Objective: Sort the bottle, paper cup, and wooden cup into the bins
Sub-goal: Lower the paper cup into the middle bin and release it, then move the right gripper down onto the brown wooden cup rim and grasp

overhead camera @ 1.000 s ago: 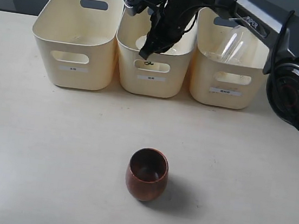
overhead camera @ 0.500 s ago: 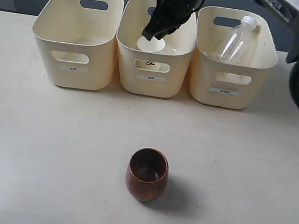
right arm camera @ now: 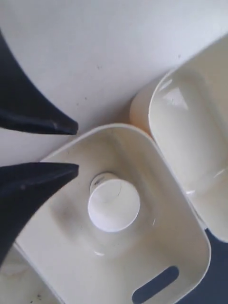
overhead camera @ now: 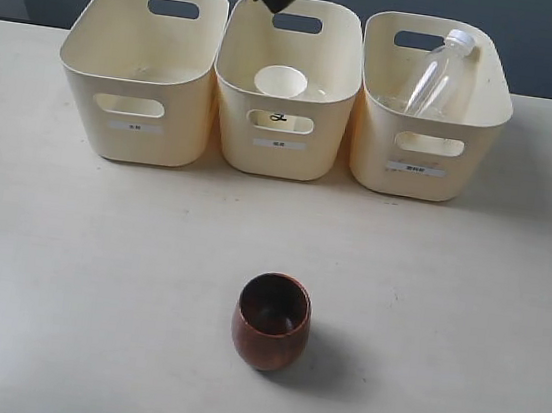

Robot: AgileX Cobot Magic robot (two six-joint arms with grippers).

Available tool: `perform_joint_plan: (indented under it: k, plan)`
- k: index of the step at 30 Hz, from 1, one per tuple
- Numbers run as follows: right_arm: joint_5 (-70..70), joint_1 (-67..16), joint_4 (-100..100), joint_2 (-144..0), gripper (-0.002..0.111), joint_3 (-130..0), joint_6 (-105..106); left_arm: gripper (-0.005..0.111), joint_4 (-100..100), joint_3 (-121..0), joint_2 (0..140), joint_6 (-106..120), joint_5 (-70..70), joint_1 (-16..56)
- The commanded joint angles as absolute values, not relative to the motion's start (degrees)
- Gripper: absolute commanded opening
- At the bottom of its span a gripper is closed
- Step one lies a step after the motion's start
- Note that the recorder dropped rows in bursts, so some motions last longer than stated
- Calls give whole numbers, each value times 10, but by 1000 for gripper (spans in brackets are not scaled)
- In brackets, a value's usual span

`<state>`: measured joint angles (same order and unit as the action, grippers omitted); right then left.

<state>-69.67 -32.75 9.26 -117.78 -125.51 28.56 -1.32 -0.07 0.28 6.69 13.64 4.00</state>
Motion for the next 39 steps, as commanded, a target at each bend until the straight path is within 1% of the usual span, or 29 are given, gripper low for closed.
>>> perform_joint_plan:
  k: [1,11,24,26,28,31,36,39]
  plan:
    - [-700,-373,90,-1137,23,-1199,276,0,-13,0,0,66,137,42]
    - [-700,-454,40,-1087,23,-1026,254,0,-13,0,0,66,137,42]
    - [-700,-463,31,-1080,23,-895,245,0,-13,0,0,66,137,42]
    - [-700,-463,37,-1080,26,-885,245,0,-13,0,0,66,137,42]
    - [-700,-463,37,-1080,35,-878,245,0,-13,0,0,66,137,42]
    - [-700,-463,36,-1080,52,-877,235,0,-13,0,0,66,137,42]
    - [-700,-463,35,-1089,48,-876,230,0,-13,0,0,66,137,42]
    - [-700,-463,36,-1103,48,-875,230,0,-13,0,0,66,137,42]
